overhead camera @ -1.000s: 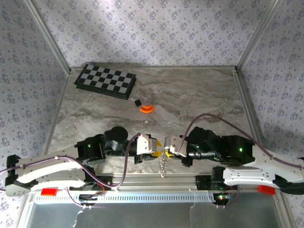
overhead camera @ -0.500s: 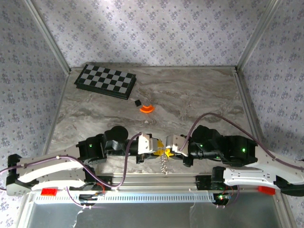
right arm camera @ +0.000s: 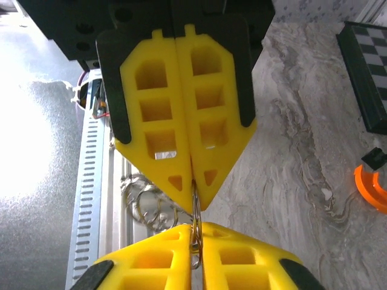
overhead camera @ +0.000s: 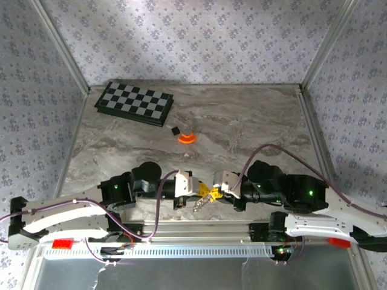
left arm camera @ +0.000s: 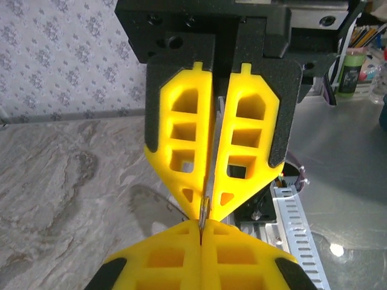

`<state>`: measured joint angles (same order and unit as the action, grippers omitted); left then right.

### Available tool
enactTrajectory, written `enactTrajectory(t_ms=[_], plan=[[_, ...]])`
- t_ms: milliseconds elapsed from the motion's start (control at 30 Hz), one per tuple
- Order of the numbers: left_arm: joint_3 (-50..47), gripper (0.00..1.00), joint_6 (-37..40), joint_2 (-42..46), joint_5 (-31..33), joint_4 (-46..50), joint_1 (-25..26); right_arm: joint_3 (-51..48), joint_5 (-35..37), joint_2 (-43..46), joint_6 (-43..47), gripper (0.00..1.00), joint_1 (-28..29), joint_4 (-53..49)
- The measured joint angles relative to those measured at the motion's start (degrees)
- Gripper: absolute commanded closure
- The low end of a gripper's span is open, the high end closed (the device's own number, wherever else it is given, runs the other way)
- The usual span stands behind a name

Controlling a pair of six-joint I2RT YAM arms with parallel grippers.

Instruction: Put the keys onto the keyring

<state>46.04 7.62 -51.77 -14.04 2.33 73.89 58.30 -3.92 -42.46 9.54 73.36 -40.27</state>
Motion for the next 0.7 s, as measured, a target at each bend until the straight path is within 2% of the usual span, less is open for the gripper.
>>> enactTrajectory(t_ms=[233,700], plan=[[-2.34,1.0,-1.95,0.0,-1.64,-6.95,0.0,-5.57,-1.31,5.6,-1.84,0.82,-0.61,7.96],[-6.54,1.0,-8.0,0.33,-4.46,-20.65,0.0,-6.64,-2.99,8.61,-2.71,0.84,-0.76,12.57]])
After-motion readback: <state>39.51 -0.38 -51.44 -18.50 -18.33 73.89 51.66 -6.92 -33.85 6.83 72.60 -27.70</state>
